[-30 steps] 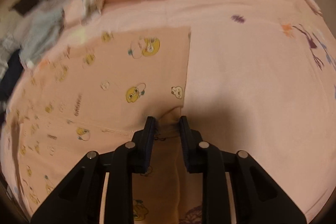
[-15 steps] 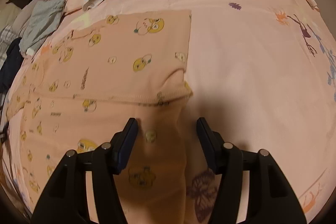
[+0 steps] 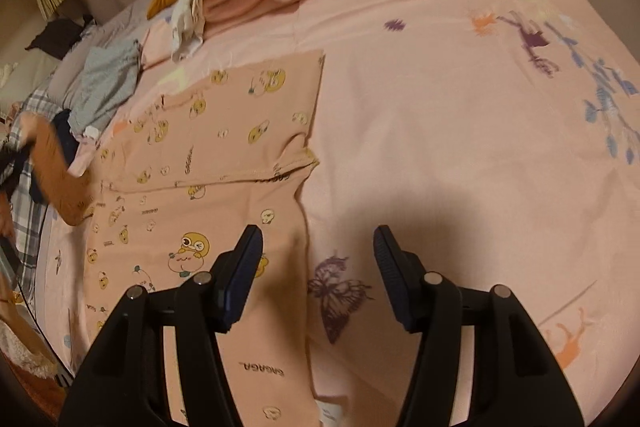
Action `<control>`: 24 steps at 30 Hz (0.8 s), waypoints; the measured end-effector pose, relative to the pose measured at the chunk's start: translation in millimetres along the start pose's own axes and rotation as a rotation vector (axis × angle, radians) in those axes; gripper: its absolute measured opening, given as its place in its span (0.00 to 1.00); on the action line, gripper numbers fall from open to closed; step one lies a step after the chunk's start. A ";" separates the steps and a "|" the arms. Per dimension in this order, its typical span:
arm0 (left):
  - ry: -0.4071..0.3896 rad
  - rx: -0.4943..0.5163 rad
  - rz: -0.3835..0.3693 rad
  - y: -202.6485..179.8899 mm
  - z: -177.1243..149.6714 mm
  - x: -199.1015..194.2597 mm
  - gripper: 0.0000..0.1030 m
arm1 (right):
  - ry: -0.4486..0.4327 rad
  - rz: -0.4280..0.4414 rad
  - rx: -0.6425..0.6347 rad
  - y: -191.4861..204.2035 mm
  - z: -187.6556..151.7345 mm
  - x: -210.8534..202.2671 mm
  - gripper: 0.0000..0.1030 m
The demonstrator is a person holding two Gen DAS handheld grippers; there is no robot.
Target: Fold small clothes
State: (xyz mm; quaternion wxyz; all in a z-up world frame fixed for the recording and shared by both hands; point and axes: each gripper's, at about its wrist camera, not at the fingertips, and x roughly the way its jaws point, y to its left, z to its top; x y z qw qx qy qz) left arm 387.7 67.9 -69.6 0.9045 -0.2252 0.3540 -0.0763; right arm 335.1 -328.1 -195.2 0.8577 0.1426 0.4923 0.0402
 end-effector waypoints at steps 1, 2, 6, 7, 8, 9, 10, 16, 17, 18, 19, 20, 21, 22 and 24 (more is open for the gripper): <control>0.022 0.021 -0.013 -19.5 -9.2 11.6 0.10 | -0.012 0.011 0.013 -5.7 -0.6 -6.3 0.56; 0.063 0.045 -0.026 -44.6 -22.0 30.9 0.10 | -0.024 0.028 0.041 -15.2 -2.5 -14.2 0.56; 0.316 0.074 -0.043 -92.2 -69.1 92.3 0.24 | -0.028 0.037 0.108 -48.3 -11.1 -33.1 0.57; 0.349 0.079 -0.049 -98.0 -78.5 95.8 0.25 | -0.033 0.030 0.107 -53.4 -12.6 -36.9 0.58; 0.354 0.108 -0.066 -104.8 -84.8 92.7 0.25 | -0.038 0.021 0.102 -58.0 -13.9 -40.7 0.58; 0.344 0.148 -0.067 -111.5 -88.1 86.4 0.30 | -0.046 0.010 0.091 -63.1 -15.8 -45.5 0.59; 0.321 0.228 -0.052 -118.9 -87.0 73.6 0.40 | -0.052 0.008 0.086 -65.6 -15.7 -47.9 0.60; 0.125 0.343 0.043 -84.6 -57.2 1.8 0.69 | -0.026 0.165 0.097 -46.5 9.7 -34.0 0.66; 0.103 0.309 0.088 -60.2 -50.8 -8.7 0.70 | -0.013 0.211 0.085 -33.4 18.3 -26.1 0.66; 0.095 0.293 0.116 -45.6 -49.3 -9.9 0.70 | 0.006 0.255 0.074 -19.7 27.4 -16.2 0.66; 0.089 0.273 0.169 -18.3 -49.0 -13.0 0.70 | 0.030 0.295 0.071 -8.3 35.4 -6.3 0.66; 0.091 0.264 0.215 -1.1 -50.8 -14.2 0.70 | 0.067 0.342 0.079 6.0 45.0 8.1 0.66; 0.095 0.261 0.275 19.1 -54.6 -14.9 0.70 | 0.095 0.367 0.088 17.9 50.2 18.6 0.66; 0.106 0.259 0.346 44.9 -60.9 -14.9 0.69 | 0.125 0.388 0.100 30.6 56.8 32.8 0.66; 0.123 0.235 0.383 77.5 -70.6 -14.8 0.67 | 0.192 0.389 0.117 51.3 68.7 65.0 0.70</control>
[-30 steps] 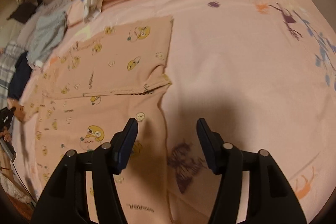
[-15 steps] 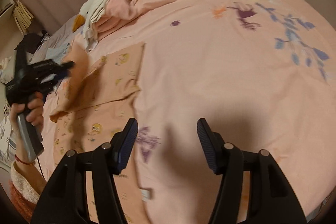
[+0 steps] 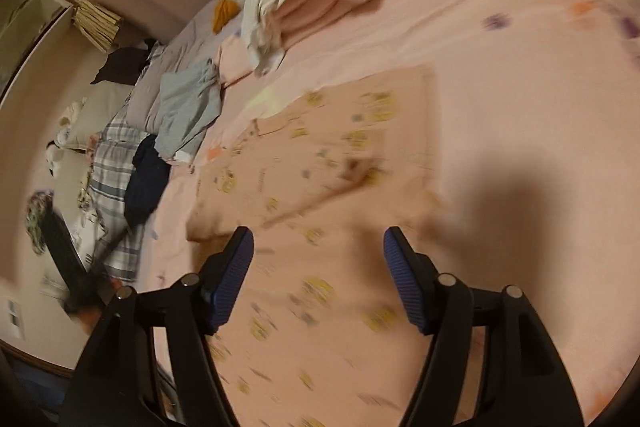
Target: Fold small clothes
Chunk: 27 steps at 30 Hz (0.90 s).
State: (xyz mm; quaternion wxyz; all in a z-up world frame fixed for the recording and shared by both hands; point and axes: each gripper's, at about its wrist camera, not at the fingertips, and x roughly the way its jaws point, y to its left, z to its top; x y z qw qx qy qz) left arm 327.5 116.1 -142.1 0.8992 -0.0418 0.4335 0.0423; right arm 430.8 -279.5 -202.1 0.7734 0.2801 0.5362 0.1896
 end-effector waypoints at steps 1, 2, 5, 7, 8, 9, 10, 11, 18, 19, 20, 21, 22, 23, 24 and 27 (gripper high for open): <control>0.026 -0.012 0.004 12.8 -9.2 7.6 0.63 | 0.028 -0.036 0.033 0.1 6.3 17.6 0.70; 0.061 -0.024 0.014 24.2 -17.4 16.6 0.61 | 0.047 -0.093 0.091 -2.6 12.7 36.6 0.71; 0.098 -0.042 0.013 39.5 -32.2 25.8 0.60 | 0.040 -0.107 0.163 -5.3 22.1 67.4 0.42; 0.114 -0.037 0.028 35.0 -33.4 33.0 0.58 | -0.026 -0.170 0.164 0.1 25.4 71.9 0.15; 0.115 -0.024 0.034 29.7 -31.9 34.9 0.58 | -0.061 -0.181 0.155 5.8 25.8 67.8 0.09; 0.111 -0.005 0.043 23.4 -29.7 39.1 0.57 | -0.094 -0.150 0.129 12.7 27.3 61.3 0.08; 0.110 0.014 0.054 17.9 -28.6 40.6 0.56 | -0.119 -0.122 0.090 21.7 29.7 52.1 0.08; 0.117 0.035 0.068 8.7 -26.2 46.8 0.53 | -0.136 -0.128 0.062 28.6 32.3 44.2 0.08; 0.110 0.154 0.316 -33.6 -31.2 78.6 0.33 | -0.227 -0.286 -0.087 32.9 46.2 -5.0 0.06; 0.095 0.172 0.344 -34.6 -34.2 79.8 0.33 | -0.226 -0.321 -0.087 18.2 48.1 -4.4 0.06; 0.078 0.188 0.391 -34.9 -37.0 81.5 0.33 | -0.218 -0.368 -0.085 4.3 47.2 -2.6 0.07; 0.071 0.202 0.438 -34.3 -38.6 83.0 0.33 | -0.193 -0.419 -0.078 -9.7 44.6 4.4 0.10; 0.075 0.205 0.476 -32.6 -39.9 82.0 0.33 | -0.155 -0.465 -0.068 -24.0 39.9 12.9 0.10; 0.087 0.202 0.475 -31.5 -40.4 78.0 0.33 | -0.120 -0.505 -0.057 -37.3 33.7 19.1 0.10; 0.110 0.201 0.441 -30.7 -41.1 70.4 0.33 | -0.098 -0.527 -0.044 -48.8 28.3 23.6 0.09; 0.154 0.258 0.209 -35.1 -41.7 33.5 0.33 | -0.127 -0.460 -0.037 -54.6 27.0 10.7 0.09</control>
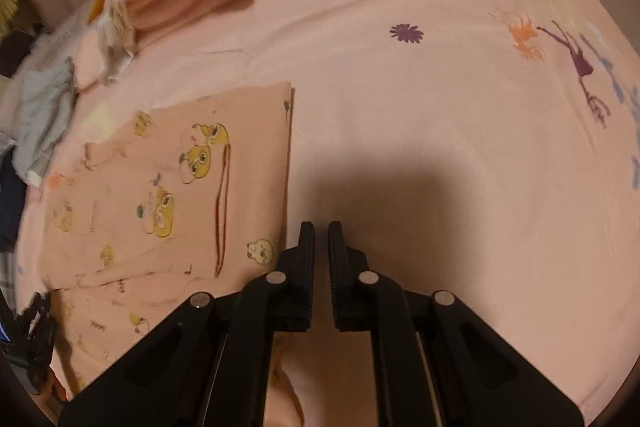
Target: Fold small clothes
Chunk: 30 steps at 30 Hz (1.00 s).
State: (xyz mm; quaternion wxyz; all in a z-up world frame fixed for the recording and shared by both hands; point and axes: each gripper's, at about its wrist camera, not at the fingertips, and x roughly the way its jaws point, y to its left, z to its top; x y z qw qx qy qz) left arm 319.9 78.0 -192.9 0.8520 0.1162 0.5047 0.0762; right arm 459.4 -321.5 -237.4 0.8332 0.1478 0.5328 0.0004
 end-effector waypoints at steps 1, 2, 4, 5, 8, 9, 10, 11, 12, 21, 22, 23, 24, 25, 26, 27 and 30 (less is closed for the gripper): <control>-0.034 0.017 0.003 -0.4 -0.2 -15.3 0.33 | -0.007 0.019 -0.003 3.1 5.0 -7.7 0.10; -0.083 0.029 0.046 -1.0 2.9 -30.9 0.33 | -0.025 0.037 -0.015 8.5 9.5 -16.9 0.10; -0.185 0.016 0.100 -2.5 15.7 -50.0 0.33 | -0.094 0.081 -0.070 30.9 15.5 -37.6 0.10; -0.241 -0.008 0.089 -3.9 27.7 -52.6 0.33 | -0.115 0.111 -0.095 41.3 16.8 -44.3 0.10; -0.207 -0.070 0.076 -12.4 56.3 -16.5 0.35 | -0.077 0.223 -0.122 70.9 14.2 -34.3 0.10; -0.155 -0.096 0.071 -15.0 61.5 3.2 0.35 | -0.044 0.232 -0.127 78.7 11.7 -18.1 0.10; -0.088 -0.118 0.042 -18.7 63.0 26.0 0.35 | -0.026 0.211 -0.138 82.5 7.6 -4.6 0.09; -0.010 -0.122 0.018 -22.5 59.1 49.4 0.33 | 0.007 0.139 -0.162 85.2 1.4 16.4 0.07; -0.008 -0.109 0.021 -27.6 52.4 56.2 0.32 | 0.052 0.079 -0.178 85.1 -5.0 32.7 0.00; -0.050 -0.119 -0.010 -33.0 16.5 35.9 0.36 | -0.003 0.239 -0.147 72.7 -22.7 -7.3 0.34; -0.030 -0.142 -0.027 -32.9 11.6 36.5 0.36 | 0.031 0.230 -0.162 73.4 -32.7 -2.5 0.43; -0.066 -0.174 -0.035 -26.9 4.8 24.2 0.36 | 0.102 0.186 -0.169 73.1 -39.5 8.2 0.46; -0.049 -0.193 -0.048 -22.5 1.9 17.4 0.36 | 0.154 0.143 -0.154 70.9 -48.6 13.6 0.38; -0.015 -0.216 -0.092 -16.1 -3.5 6.8 0.36 | 0.137 0.157 -0.132 65.4 -57.0 4.6 0.37; 0.013 -0.235 -0.164 -7.1 -11.7 -8.2 0.36 | 0.132 0.199 -0.113 60.2 -61.7 -5.3 0.38; 0.010 -0.253 -0.228 1.1 -21.6 -25.6 0.36 | 0.145 0.249 -0.091 54.0 -67.9 -18.7 0.39; -0.072 -0.345 -0.354 43.0 -58.0 -81.2 0.68 | 0.158 0.341 -0.059 36.7 -88.1 -70.1 0.56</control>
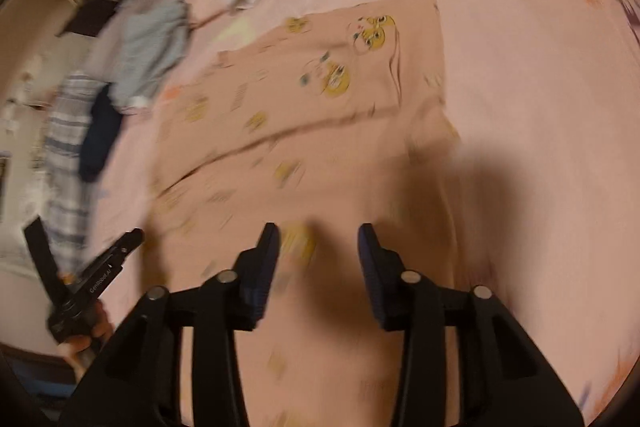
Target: Fold small clothes
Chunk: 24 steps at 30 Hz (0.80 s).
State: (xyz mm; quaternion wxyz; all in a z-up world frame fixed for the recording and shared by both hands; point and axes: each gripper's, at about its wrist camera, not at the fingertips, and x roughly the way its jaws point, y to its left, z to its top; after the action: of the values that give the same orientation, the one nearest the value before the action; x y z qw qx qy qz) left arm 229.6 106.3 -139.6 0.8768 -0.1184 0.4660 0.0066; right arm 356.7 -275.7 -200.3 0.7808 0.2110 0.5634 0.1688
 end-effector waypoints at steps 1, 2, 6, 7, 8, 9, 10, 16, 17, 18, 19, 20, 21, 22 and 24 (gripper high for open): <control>-0.023 -0.031 -0.037 8.8 -7.4 -14.0 0.90 | -0.041 0.024 -0.007 1.5 -14.5 -20.1 0.60; -0.045 -0.079 -0.092 22.4 -18.1 -29.8 0.95 | -0.091 0.035 -0.014 -1.7 -29.5 -41.8 0.67; -0.003 -0.204 -0.243 56.4 -49.4 -46.1 0.96 | -0.131 0.003 0.038 -19.8 -77.9 -66.1 0.81; 0.023 -0.231 -0.264 62.7 -54.7 -42.3 0.96 | -0.110 0.000 0.080 -30.4 -88.4 -64.1 0.81; 0.045 -0.252 -0.284 67.6 -63.6 -39.6 0.96 | -0.079 0.009 0.136 -45.0 -103.7 -59.9 0.81; 0.061 -0.258 -0.302 69.5 -72.2 -38.2 0.96 | -0.061 0.023 0.166 -56.1 -115.1 -59.5 0.81; 0.081 -0.255 -0.316 70.6 -81.5 -36.5 0.96 | -0.043 0.039 0.193 -65.2 -126.5 -58.6 0.80; 0.271 -0.261 -0.374 71.5 -122.5 -7.6 0.96 | -0.008 0.142 0.244 -70.1 -179.1 -55.7 0.77; 0.261 -0.251 -0.376 68.4 -125.8 -5.6 0.96 | -0.001 0.162 0.237 -64.9 -181.1 -54.1 0.76; 0.250 -0.241 -0.375 67.6 -128.1 -7.5 0.96 | 0.017 0.193 0.234 -57.8 -182.6 -49.4 0.73; 0.245 -0.234 -0.383 65.4 -127.9 -7.7 0.96 | 0.034 0.218 0.234 -54.9 -182.9 -45.8 0.71; 0.249 -0.238 -0.412 62.9 -127.4 -7.5 0.96 | 0.056 0.242 0.231 -48.6 -184.1 -39.4 0.67; 0.266 -0.248 -0.466 60.8 -128.6 -5.8 0.94 | 0.066 0.243 0.220 -44.2 -184.3 -34.6 0.59; 0.295 -0.258 -0.536 58.1 -130.0 -3.3 0.89 | 0.067 0.224 0.202 -37.9 -183.4 -29.2 0.54; 0.342 -0.248 -0.595 46.0 -135.4 0.8 0.73 | 0.055 0.168 0.167 -28.2 -182.6 -20.4 0.33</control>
State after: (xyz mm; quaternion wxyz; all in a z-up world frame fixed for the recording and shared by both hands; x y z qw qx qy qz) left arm 114.0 122.0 -222.3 0.7286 -0.3536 0.5469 -0.2120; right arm 177.5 -284.6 -248.9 0.7278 0.3171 0.5771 0.1917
